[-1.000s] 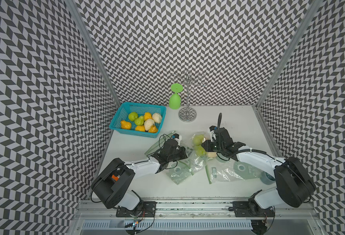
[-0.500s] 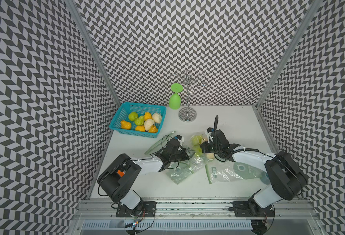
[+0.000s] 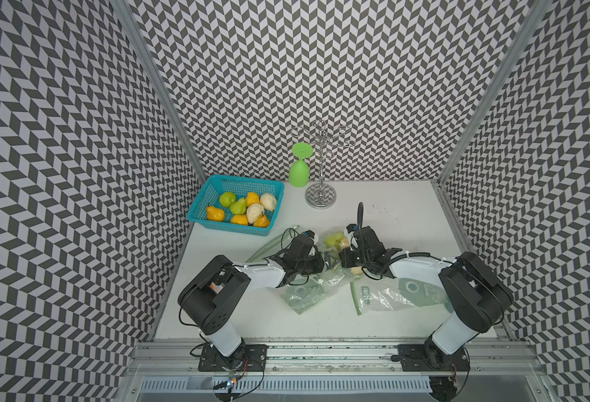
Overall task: Open the zip-top bag and take out the pear
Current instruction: Pick up the pear from the zipper food storage bag.
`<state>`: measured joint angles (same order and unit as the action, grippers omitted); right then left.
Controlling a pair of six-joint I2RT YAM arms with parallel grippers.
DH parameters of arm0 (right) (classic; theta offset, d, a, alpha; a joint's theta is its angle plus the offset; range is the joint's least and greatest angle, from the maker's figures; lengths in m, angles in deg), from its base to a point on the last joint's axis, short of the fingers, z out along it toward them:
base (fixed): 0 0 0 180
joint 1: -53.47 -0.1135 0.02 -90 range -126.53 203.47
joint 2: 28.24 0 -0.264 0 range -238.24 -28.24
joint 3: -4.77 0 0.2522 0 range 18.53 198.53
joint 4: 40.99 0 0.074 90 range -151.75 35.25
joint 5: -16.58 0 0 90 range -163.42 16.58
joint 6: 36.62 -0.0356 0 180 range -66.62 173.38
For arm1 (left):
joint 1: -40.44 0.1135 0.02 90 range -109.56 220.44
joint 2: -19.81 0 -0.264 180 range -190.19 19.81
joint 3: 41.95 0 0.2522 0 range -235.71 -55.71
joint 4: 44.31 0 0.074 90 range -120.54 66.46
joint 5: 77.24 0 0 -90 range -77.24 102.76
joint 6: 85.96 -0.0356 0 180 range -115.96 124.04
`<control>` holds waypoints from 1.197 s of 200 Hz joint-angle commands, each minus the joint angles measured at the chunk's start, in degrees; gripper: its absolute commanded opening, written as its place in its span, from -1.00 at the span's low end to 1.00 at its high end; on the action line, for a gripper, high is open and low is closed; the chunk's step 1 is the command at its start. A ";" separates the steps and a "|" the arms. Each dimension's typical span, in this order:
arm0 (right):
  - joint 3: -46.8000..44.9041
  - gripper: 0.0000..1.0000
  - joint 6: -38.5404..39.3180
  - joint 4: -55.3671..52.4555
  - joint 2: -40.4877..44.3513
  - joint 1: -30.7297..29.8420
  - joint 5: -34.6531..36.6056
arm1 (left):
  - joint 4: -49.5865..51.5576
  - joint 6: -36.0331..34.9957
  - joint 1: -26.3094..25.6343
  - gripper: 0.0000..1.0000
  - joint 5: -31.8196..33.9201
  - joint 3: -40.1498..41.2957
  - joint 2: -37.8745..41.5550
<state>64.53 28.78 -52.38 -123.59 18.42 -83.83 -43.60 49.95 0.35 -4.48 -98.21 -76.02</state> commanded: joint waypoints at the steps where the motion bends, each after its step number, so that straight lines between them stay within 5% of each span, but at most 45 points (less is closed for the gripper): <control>1: -1.78 -1.00 0.77 -0.45 -1.79 -1.43 -4.78 | 3.86 -1.94 -0.33 0.63 0.40 -1.61 -1.58; 33: -2.73 -1.00 0.80 0.82 -0.56 -1.69 -6.57 | 7.16 -3.82 -0.31 0.52 2.21 -3.11 -2.24; 66: -3.24 -1.00 0.42 -0.20 0.23 -1.60 -5.35 | 10.19 -6.76 0.35 0.05 5.46 -2.73 0.91; 93: -3.89 -1.00 -0.21 0.06 0.95 -1.67 -4.89 | 11.74 -8.78 1.16 -0.11 7.15 -2.33 3.80; 176: -4.13 -1.00 -3.71 -2.03 2.05 0.64 1.10 | 17.43 -11.86 1.25 -0.17 5.19 0.86 13.89; 239: -5.13 -1.00 -9.16 -0.15 6.59 1.43 6.93 | 27.07 -12.85 4.31 -0.17 0.20 4.27 29.08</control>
<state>59.94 22.82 -51.87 -119.39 19.29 -81.25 -21.59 38.47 3.41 -1.68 -94.47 -52.11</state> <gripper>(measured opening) 0.048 0.609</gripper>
